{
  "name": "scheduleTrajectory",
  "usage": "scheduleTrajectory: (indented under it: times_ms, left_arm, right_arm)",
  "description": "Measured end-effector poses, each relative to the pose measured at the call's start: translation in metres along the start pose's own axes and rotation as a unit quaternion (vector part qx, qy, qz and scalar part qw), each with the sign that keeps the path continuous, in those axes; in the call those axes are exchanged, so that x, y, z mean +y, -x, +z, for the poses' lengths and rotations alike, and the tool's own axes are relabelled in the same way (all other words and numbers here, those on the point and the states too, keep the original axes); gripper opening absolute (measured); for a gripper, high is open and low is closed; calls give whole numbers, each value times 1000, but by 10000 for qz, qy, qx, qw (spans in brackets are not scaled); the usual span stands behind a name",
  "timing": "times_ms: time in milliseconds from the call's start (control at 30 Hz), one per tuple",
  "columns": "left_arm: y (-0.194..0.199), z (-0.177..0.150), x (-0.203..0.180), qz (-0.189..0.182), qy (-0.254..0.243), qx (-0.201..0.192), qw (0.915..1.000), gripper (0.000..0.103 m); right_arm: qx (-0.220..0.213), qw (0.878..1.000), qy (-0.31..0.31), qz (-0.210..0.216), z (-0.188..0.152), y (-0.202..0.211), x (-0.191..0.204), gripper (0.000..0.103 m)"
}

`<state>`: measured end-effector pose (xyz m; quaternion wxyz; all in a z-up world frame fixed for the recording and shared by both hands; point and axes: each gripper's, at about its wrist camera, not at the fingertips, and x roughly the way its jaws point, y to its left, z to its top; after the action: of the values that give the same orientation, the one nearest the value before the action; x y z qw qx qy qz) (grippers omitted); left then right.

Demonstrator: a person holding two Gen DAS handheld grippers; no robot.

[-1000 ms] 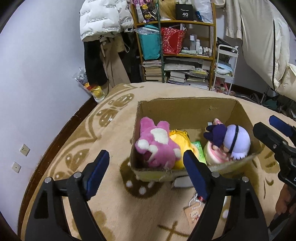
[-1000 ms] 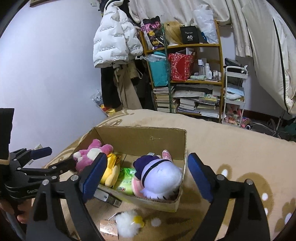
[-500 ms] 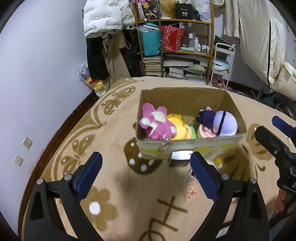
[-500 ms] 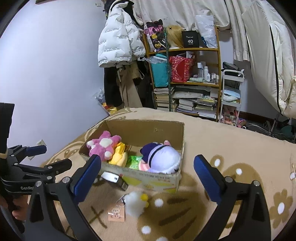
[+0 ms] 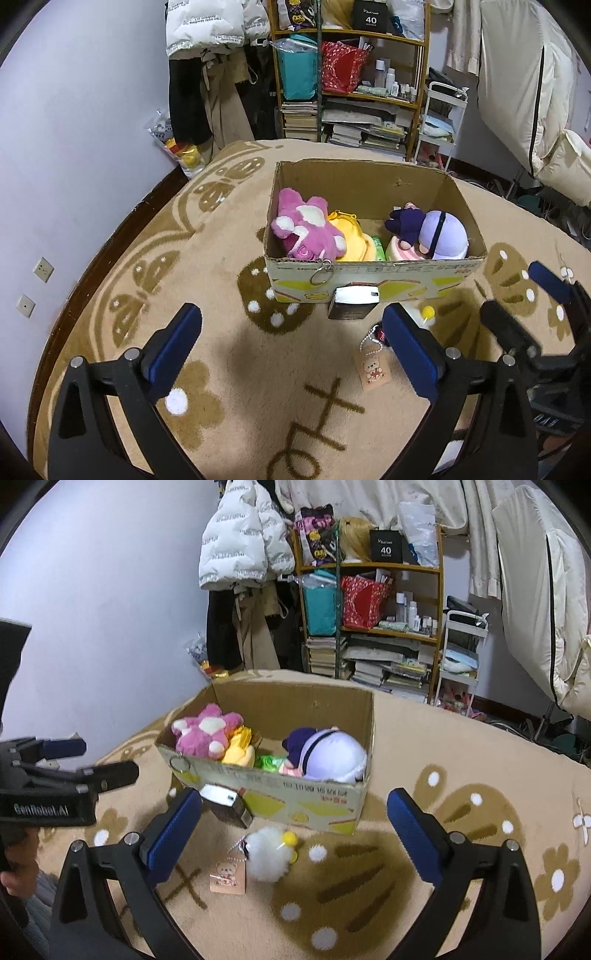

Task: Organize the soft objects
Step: 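Move both tools down toward the white chick and black box on the rug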

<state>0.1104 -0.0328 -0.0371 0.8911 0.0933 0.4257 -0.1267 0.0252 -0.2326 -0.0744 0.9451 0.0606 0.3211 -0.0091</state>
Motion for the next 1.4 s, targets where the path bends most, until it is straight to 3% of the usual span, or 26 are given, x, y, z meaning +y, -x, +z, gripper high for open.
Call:
scheduleTrajectory:
  times_ms: [800,1067,1400]
  left_arm:
    - [-67,13,-21,-457,-172,465,9977,98]
    - [-85,14,-21,-775,-81,609,9951,98]
    - [-110,11,-26,-836,-134,904,9923,98]
  right_arm:
    - [731,9973,-60,-2,-25,-57,-3,103]
    - [1006,9948,-129,76,-32,-78,-4,103]
    - [1264,9917,-216,124,-39,-99,-7,103]
